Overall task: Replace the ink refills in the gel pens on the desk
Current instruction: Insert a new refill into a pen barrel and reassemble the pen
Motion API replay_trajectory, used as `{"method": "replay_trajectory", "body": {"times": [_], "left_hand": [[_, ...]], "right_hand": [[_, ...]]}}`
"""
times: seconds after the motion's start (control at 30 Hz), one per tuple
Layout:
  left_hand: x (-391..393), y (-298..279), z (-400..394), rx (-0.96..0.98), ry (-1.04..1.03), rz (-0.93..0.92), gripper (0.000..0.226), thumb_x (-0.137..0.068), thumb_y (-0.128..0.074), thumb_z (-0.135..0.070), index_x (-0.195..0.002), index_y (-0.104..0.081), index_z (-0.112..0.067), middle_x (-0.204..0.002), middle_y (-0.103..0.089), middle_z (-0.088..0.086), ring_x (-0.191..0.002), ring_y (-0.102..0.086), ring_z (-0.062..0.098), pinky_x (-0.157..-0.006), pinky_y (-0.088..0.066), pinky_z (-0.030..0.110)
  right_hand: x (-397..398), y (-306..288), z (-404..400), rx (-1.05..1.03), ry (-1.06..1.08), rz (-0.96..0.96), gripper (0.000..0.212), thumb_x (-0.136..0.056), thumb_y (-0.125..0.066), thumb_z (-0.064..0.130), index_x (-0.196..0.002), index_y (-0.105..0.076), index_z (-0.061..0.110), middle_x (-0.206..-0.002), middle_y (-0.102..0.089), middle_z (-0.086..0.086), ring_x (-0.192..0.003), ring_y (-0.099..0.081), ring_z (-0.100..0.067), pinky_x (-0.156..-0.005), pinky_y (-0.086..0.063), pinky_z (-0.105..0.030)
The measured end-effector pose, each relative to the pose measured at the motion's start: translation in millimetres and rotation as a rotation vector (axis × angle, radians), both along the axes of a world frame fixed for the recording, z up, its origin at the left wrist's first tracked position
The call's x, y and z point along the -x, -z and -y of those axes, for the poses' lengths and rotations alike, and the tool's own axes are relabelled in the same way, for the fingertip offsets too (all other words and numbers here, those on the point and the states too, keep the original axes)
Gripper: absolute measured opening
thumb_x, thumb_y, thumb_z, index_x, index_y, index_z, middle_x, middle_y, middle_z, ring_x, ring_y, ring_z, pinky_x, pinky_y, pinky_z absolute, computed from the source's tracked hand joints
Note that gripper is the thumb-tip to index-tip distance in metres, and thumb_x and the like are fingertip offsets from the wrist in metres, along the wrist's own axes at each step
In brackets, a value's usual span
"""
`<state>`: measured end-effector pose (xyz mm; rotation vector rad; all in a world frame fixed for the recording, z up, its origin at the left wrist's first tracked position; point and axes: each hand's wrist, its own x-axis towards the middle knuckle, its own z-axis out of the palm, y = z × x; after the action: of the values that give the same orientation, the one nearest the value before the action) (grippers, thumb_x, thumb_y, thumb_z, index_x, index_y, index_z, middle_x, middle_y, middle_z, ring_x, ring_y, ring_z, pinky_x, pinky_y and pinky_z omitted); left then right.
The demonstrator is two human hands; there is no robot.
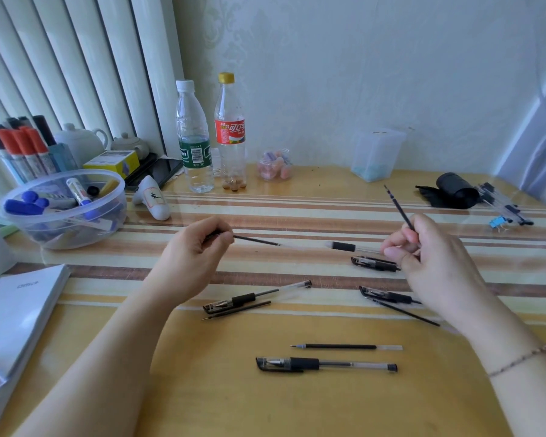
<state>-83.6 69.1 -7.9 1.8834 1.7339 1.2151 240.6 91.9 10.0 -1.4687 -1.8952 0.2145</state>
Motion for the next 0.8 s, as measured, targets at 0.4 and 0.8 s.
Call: {"method": "replay_trajectory", "body": {"times": [0.4, 0.8], "left_hand": [[16, 13, -4, 0.162, -0.245, -0.483, 0.006, -0.087, -0.06, -0.043, -0.089, -0.066, -0.044, -0.095, -0.065, -0.014, -0.098, -0.054, 0.018, -0.086, -0.041, 0.042], [16, 3, 2, 0.18, -0.348, -0.484, 0.008, -0.08, -0.07, -0.036, -0.079, -0.065, -0.043, -0.083, -0.066, -0.011, -0.092, -0.059, 0.02, -0.082, -0.041, 0.039]], "right_hand": [[-6, 1, -3, -0.007, 0.077, 0.052, 0.034, -0.09, -0.062, 0.014, -0.075, -0.033, 0.024, -0.082, -0.066, 0.019, -0.076, -0.061, -0.001, -0.062, -0.052, -0.031], [-3, -3, 2, -0.033, 0.032, 0.017, 0.042, -0.089, -0.062, 0.012, -0.072, -0.027, 0.027, -0.082, -0.067, 0.018, -0.074, -0.06, 0.003, -0.061, -0.05, -0.029]]}}
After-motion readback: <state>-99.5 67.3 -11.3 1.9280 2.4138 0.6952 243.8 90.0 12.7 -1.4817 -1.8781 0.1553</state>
